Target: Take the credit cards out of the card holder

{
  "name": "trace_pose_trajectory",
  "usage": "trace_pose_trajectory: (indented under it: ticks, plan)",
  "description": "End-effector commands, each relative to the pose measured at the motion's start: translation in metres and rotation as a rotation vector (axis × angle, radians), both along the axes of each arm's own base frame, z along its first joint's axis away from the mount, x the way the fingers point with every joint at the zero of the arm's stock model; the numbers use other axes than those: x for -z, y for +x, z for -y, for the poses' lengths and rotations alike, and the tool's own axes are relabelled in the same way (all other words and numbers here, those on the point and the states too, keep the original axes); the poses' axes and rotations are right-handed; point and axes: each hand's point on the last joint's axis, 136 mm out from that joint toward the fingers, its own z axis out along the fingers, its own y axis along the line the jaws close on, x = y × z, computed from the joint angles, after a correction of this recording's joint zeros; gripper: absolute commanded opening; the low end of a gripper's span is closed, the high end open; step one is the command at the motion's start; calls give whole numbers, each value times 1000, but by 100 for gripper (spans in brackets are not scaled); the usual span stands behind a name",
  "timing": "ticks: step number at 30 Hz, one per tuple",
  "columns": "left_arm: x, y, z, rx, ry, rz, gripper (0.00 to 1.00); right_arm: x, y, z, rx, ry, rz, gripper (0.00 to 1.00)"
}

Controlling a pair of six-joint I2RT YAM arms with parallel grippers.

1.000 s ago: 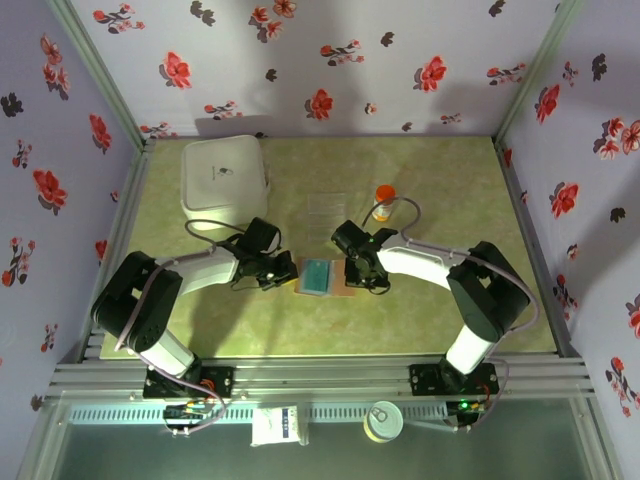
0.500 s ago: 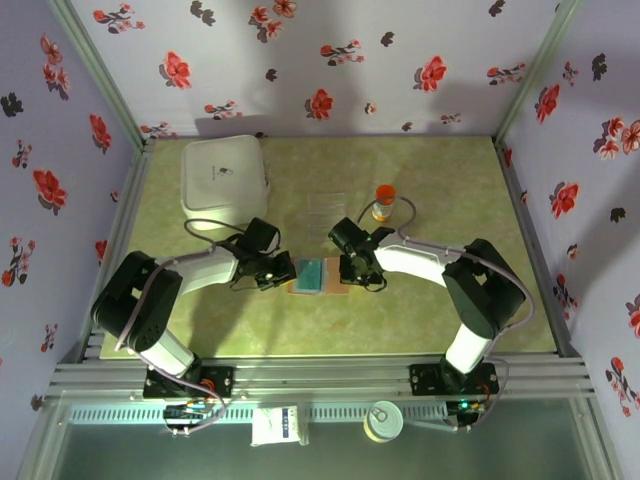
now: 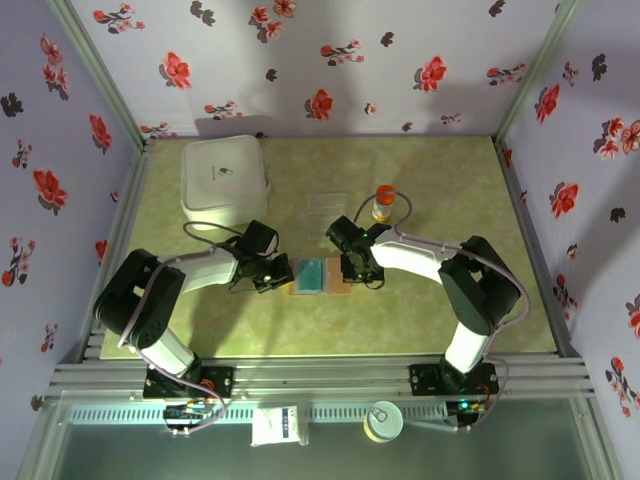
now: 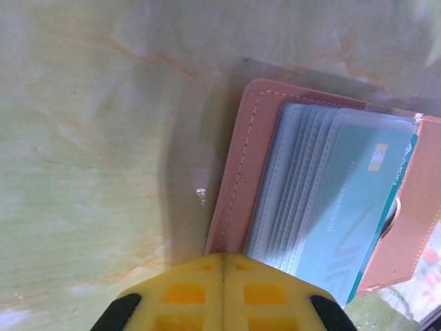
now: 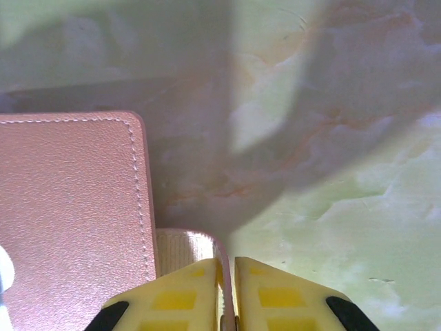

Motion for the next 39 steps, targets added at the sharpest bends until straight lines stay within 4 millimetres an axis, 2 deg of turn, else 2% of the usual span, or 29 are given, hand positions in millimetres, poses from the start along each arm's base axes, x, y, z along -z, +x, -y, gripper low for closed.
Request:
trace_pose_trajectory:
  ticks: [1,7,13,22,28,34,39]
  plan:
    - [32,-21,-27,-11,116,-94,4,7,-3,30,-17,-161,-20,15]
    - [35,-23,-31,-16,135,-112,4,15,-4,36,-25,-209,-36,16]
    - [33,-24,-31,-18,133,-114,4,8,1,43,-26,-255,-11,22]
    - [11,-17,-21,-22,71,-79,4,-22,1,44,-12,-220,31,43]
    - [-10,-9,-13,-15,27,-41,8,-50,0,41,-1,-174,58,49]
    - [-37,4,-8,-17,-5,21,13,-80,1,25,-6,-68,84,54]
    - [-43,13,-7,-14,-6,39,13,-99,0,1,-36,48,95,57]
